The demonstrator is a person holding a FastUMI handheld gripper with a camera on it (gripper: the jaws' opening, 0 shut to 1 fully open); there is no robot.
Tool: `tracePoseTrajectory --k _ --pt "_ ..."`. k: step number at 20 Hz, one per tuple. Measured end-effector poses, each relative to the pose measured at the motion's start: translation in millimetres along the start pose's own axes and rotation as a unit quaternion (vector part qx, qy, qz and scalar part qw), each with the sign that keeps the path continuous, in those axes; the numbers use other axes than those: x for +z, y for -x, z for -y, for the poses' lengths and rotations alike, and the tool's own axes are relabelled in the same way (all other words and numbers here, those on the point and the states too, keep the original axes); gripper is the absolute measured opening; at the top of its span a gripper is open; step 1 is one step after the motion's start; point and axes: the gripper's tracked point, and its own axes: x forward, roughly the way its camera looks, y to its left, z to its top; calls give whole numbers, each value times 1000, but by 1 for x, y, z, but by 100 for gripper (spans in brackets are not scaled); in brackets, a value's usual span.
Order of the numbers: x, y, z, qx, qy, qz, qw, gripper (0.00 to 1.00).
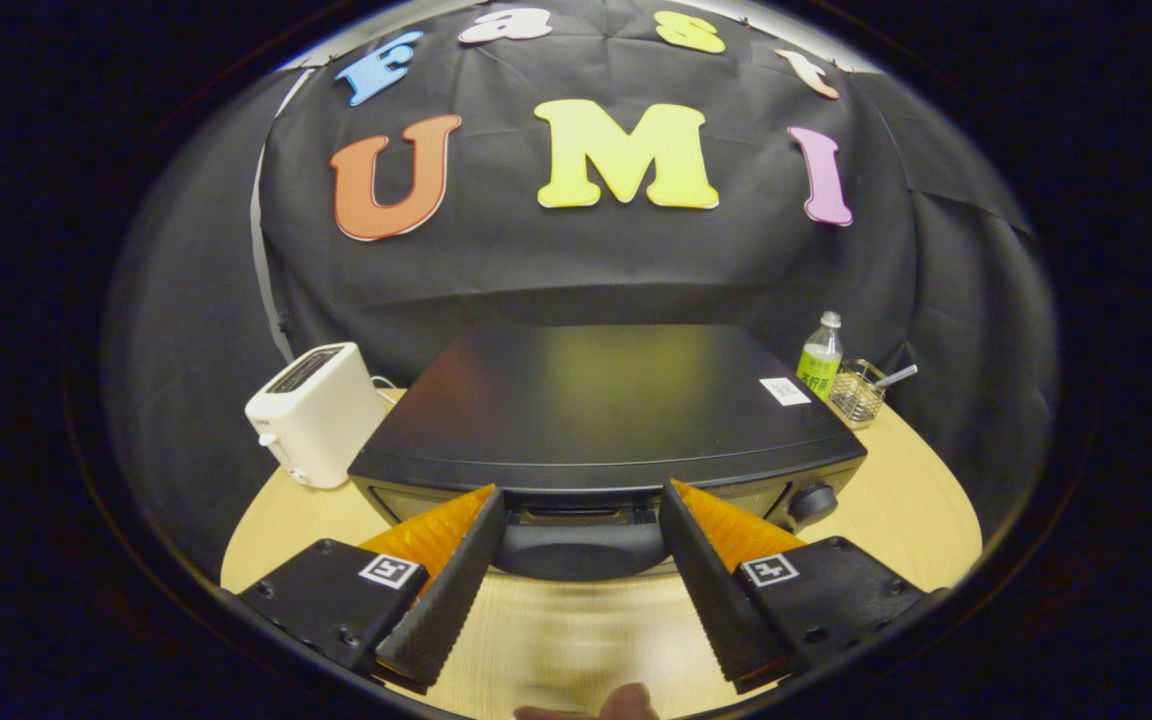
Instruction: Open the toaster oven, put the food inside, and close the toaster oven door.
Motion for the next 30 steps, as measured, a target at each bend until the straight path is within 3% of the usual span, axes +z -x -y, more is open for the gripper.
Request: tracePoseTrajectory --k 4,9,14,20,23,27,30 --pt "0 0 1 -17 4 5 1000 100" --pt "-10 9 -1 -2 9 0 1000 100" --pt "-43 38 0 25 3 -55 998 100" --pt "-103 67 5 21 25 -134 990 100" --pt "-129 72 5 31 -5 -190 981 100" --pt "-132 72 4 39 -16 -203 978 98" --pt "-150 72 -2 58 -55 -249 965 98"
